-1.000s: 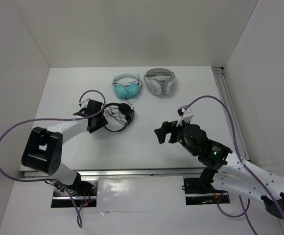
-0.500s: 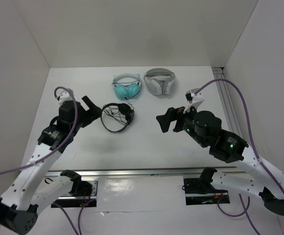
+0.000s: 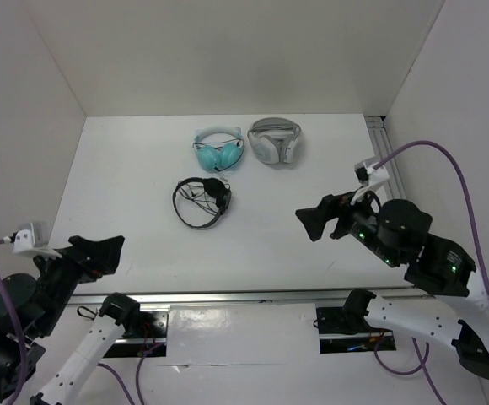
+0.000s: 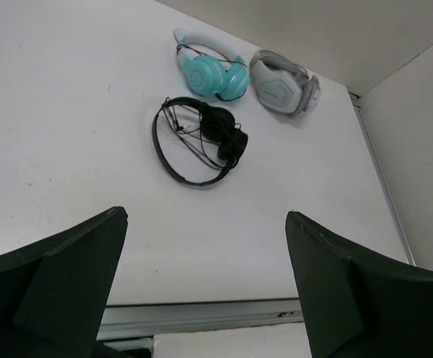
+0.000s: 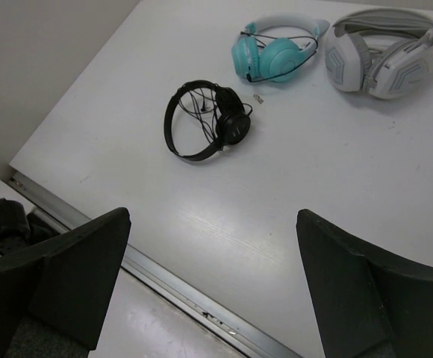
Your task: Wrap the headphones
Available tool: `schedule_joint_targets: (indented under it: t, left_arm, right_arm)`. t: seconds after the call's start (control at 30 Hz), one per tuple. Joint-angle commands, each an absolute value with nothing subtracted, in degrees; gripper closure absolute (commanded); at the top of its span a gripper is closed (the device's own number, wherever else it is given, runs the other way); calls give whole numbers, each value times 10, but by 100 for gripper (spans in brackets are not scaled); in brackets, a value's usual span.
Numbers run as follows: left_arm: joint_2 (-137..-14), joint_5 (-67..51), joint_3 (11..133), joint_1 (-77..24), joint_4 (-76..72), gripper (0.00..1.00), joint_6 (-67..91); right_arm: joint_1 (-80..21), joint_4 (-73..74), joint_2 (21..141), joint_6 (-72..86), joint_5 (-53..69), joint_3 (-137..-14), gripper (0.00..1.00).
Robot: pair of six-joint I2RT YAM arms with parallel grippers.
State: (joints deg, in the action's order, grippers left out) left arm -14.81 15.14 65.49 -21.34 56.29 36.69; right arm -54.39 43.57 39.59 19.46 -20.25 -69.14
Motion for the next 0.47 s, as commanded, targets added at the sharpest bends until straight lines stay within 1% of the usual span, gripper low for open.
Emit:
schedule_joint_targets:
  t: [0.0,0.13,0.43]
  left_arm:
    - [-128,155,658,-220,642,0,345]
    - [-96,158,664,-236,660,0,359]
    - [-96,169,670,-248,665,0,370]
  right_arm:
    - [-548,481,367,185,-212,-728,1]
    - [-548,491,367,185,-217,-733,1]
    - [-548,497,372,185,-217,-744,1]
